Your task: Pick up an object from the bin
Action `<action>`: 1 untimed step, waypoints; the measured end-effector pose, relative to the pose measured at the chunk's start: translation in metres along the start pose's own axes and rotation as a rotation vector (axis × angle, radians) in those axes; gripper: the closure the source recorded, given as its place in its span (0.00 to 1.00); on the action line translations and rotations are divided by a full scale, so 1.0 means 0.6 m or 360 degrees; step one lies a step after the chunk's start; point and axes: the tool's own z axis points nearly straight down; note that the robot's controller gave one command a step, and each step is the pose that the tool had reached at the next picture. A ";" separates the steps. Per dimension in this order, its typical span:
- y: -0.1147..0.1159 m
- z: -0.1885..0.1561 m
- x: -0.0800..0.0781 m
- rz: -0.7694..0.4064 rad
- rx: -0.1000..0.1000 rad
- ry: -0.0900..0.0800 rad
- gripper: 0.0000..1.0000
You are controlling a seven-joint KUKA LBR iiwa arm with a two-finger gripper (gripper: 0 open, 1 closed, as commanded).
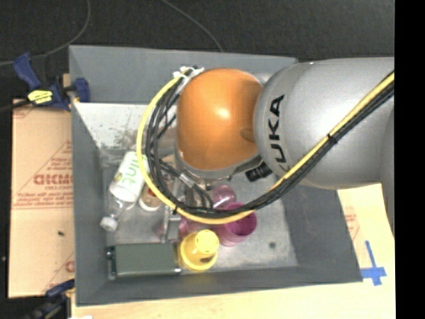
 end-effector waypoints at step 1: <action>-0.002 -0.007 -0.003 0.0009 -0.0003 -0.0012 0.00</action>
Offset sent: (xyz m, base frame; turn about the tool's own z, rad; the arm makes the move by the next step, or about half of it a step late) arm 0.0107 -0.0812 -0.1653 -0.2215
